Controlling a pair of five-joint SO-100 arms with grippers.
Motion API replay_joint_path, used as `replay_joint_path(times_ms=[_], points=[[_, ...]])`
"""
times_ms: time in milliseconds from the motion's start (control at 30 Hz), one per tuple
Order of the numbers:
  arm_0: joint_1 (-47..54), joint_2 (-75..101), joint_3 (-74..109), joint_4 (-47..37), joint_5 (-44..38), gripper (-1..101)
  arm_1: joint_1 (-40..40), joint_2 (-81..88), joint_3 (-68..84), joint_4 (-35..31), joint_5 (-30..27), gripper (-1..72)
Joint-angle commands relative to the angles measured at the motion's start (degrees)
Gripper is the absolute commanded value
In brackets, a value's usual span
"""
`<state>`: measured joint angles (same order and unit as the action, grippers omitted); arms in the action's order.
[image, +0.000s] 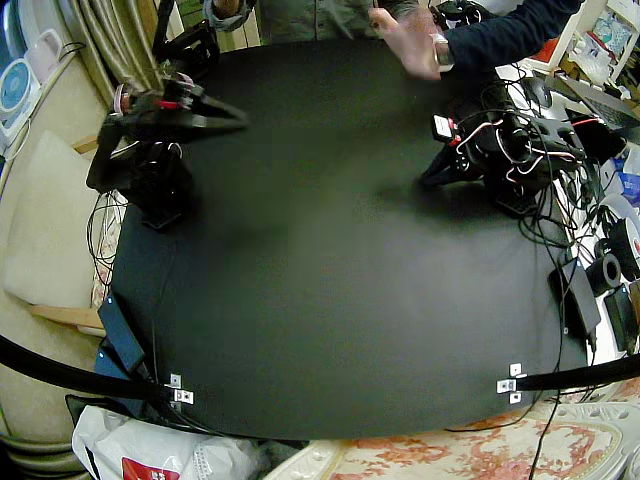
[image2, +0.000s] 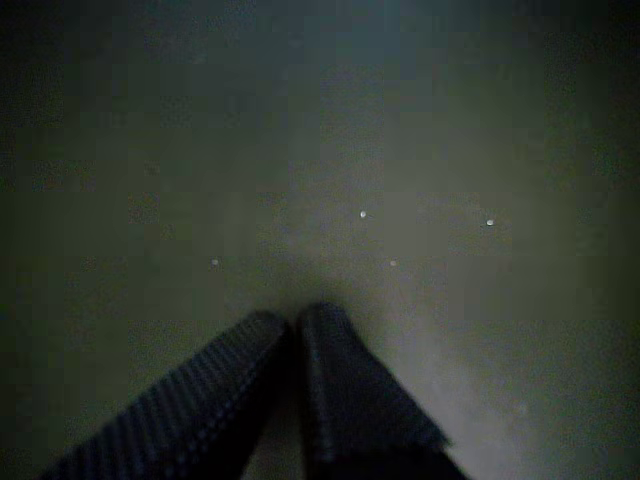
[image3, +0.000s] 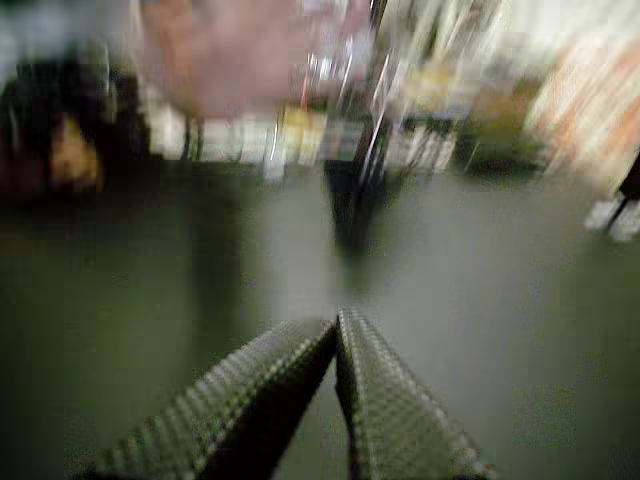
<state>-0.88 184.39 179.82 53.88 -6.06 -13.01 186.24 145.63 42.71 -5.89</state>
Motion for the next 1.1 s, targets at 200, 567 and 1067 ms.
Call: replay_joint_path(times_ms=[200, 567, 1067], points=[[-0.44, 1.23, -0.70, 0.26, -0.44, 4, 3.25, 1.32, -1.58, -7.21, 5.89, -0.5], [-0.44, 1.23, -0.70, 0.26, -0.44, 4, -3.69, 1.32, -19.25, -0.79, -3.96, -0.5], [-0.44, 1.23, -0.70, 0.26, -0.44, 4, 18.37, 0.97, 26.63, 13.27, -2.11, -0.5]])
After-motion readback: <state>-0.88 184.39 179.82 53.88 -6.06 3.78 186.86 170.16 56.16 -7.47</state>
